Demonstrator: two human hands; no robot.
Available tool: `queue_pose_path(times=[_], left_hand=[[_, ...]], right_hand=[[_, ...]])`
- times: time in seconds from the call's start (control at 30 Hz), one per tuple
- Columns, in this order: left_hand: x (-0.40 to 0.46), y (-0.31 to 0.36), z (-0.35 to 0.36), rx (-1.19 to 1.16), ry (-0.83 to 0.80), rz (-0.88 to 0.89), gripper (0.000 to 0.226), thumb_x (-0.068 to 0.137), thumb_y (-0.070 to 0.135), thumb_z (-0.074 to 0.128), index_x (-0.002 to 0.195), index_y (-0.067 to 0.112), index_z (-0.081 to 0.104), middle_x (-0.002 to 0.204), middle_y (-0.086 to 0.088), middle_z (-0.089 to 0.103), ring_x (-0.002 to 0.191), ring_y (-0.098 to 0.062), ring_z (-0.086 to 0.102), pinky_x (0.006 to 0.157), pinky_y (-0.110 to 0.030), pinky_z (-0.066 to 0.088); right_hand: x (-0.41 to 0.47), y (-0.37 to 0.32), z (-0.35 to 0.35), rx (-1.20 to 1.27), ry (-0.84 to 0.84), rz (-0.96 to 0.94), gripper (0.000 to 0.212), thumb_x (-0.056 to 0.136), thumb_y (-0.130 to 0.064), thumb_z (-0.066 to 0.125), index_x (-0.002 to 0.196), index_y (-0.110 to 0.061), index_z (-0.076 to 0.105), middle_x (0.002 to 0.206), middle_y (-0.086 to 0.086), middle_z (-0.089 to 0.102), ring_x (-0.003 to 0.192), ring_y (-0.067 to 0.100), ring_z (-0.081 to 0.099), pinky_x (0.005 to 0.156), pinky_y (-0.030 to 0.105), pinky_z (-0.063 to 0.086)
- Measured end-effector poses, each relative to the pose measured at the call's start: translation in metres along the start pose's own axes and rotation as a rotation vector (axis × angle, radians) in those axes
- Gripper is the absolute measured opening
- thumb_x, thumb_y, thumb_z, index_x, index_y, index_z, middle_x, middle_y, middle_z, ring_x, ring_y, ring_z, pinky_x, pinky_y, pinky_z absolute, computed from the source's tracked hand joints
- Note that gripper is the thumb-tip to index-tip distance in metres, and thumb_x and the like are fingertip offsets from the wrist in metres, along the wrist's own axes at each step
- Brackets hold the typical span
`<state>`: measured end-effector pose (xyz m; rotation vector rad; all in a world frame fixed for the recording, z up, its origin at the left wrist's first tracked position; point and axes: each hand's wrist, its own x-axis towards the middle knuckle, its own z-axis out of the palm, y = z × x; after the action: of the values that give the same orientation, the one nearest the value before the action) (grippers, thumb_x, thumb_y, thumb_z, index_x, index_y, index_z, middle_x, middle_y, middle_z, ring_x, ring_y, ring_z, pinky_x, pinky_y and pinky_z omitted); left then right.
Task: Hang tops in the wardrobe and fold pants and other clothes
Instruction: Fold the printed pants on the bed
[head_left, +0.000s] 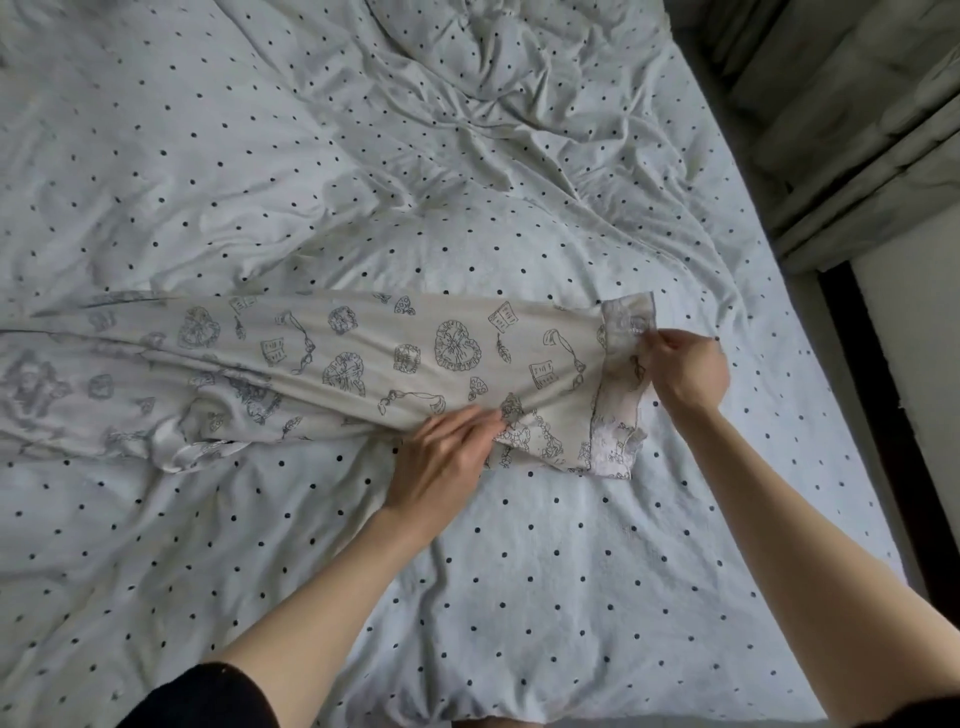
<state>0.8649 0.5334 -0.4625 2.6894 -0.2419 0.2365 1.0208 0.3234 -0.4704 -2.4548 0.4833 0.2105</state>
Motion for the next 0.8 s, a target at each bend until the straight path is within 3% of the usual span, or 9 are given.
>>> queue_pose_path(times=[0.07, 0.1, 0.17, 0.27, 0.33, 0.43, 0.5, 0.63, 0.8], left_hand=[[0.002, -0.001, 0.001, 0.064, -0.063, -0.009, 0.047, 0.068, -0.006, 0.076, 0.113, 0.005, 0.067, 0.120, -0.011, 0.065, 0.113, -0.029, 0.060, 0.089, -0.044, 0.051], [0.002, -0.003, 0.001, 0.096, -0.072, -0.028, 0.052, 0.067, -0.005, 0.075, 0.117, 0.006, 0.064, 0.125, -0.012, 0.061, 0.117, -0.030, 0.057, 0.092, -0.046, 0.049], [-0.004, -0.012, -0.004, 0.144, -0.047, -0.137, 0.053, 0.064, -0.003, 0.076, 0.115, 0.008, 0.064, 0.121, -0.013, 0.061, 0.114, -0.029, 0.055, 0.091, -0.043, 0.045], [-0.026, -0.034, -0.019, 0.204, -0.025, -0.377, 0.043, 0.064, 0.008, 0.081, 0.104, 0.008, 0.064, 0.111, -0.012, 0.062, 0.098, -0.031, 0.055, 0.080, -0.041, 0.040], [-0.043, -0.050, -0.029, 0.233, -0.058, -0.477, 0.040, 0.066, 0.006, 0.080, 0.102, 0.008, 0.063, 0.112, -0.012, 0.061, 0.096, -0.034, 0.058, 0.079, -0.042, 0.039], [-0.057, -0.071, -0.040, 0.277, -0.125, -0.485, 0.040, 0.071, -0.002, 0.073, 0.109, 0.007, 0.063, 0.129, -0.015, 0.055, 0.117, -0.037, 0.053, 0.087, -0.047, 0.043], [-0.054, -0.081, -0.044, 0.327, -0.134, -0.462, 0.043, 0.073, -0.006, 0.069, 0.113, 0.006, 0.064, 0.139, -0.018, 0.047, 0.127, -0.040, 0.044, 0.090, -0.053, 0.042], [-0.045, -0.091, -0.047, 0.383, -0.105, -0.563, 0.043, 0.077, -0.004, 0.065, 0.116, 0.014, 0.065, 0.128, -0.020, 0.051, 0.109, -0.040, 0.051, 0.083, -0.050, 0.043], [-0.059, -0.107, -0.058, 0.381, 0.002, -0.571, 0.018, 0.073, -0.002, 0.072, 0.088, 0.006, 0.067, 0.091, -0.017, 0.059, 0.082, -0.036, 0.057, 0.066, -0.044, 0.043]], right_hand=[[-0.007, -0.004, 0.004, 0.005, 0.065, 0.012, 0.021, 0.088, -0.019, 0.048, 0.071, -0.017, 0.060, 0.072, 0.006, 0.057, 0.082, 0.032, 0.053, 0.077, 0.036, 0.035], [-0.012, -0.006, 0.006, -0.014, 0.103, -0.014, 0.016, 0.091, -0.022, 0.049, 0.092, -0.020, 0.065, 0.094, 0.008, 0.061, 0.098, 0.032, 0.053, 0.087, 0.040, 0.034], [-0.036, -0.012, 0.016, -0.084, 0.129, -0.190, 0.032, 0.091, -0.031, 0.054, 0.119, -0.013, 0.057, 0.118, 0.012, 0.055, 0.112, 0.032, 0.048, 0.094, 0.045, 0.031], [-0.095, -0.018, 0.038, -0.166, 0.053, -0.656, 0.037, 0.084, -0.036, 0.067, 0.109, -0.009, 0.060, 0.104, 0.012, 0.060, 0.096, 0.030, 0.057, 0.085, 0.047, 0.039], [-0.129, -0.017, 0.054, -0.291, -0.078, -0.863, 0.048, 0.074, -0.042, 0.075, 0.108, -0.012, 0.063, 0.104, 0.010, 0.062, 0.093, 0.028, 0.060, 0.083, 0.047, 0.043], [-0.144, -0.016, 0.069, -0.489, -0.313, -0.876, 0.064, 0.079, -0.051, 0.065, 0.133, -0.022, 0.048, 0.138, 0.004, 0.046, 0.125, 0.025, 0.045, 0.101, 0.050, 0.030], [-0.127, -0.015, 0.070, -0.482, -0.307, -0.791, 0.051, 0.091, -0.046, 0.050, 0.139, -0.029, 0.041, 0.148, -0.004, 0.036, 0.137, 0.016, 0.029, 0.109, 0.046, 0.016], [-0.095, -0.028, 0.045, -0.265, -0.144, -0.696, 0.025, 0.090, -0.022, 0.059, 0.113, -0.017, 0.068, 0.118, 0.003, 0.066, 0.115, 0.025, 0.056, 0.104, 0.045, 0.025], [-0.091, -0.040, 0.035, -0.237, -0.047, -0.659, 0.019, 0.084, -0.008, 0.063, 0.100, -0.008, 0.072, 0.098, 0.012, 0.071, 0.097, 0.034, 0.062, 0.093, 0.047, 0.037]])
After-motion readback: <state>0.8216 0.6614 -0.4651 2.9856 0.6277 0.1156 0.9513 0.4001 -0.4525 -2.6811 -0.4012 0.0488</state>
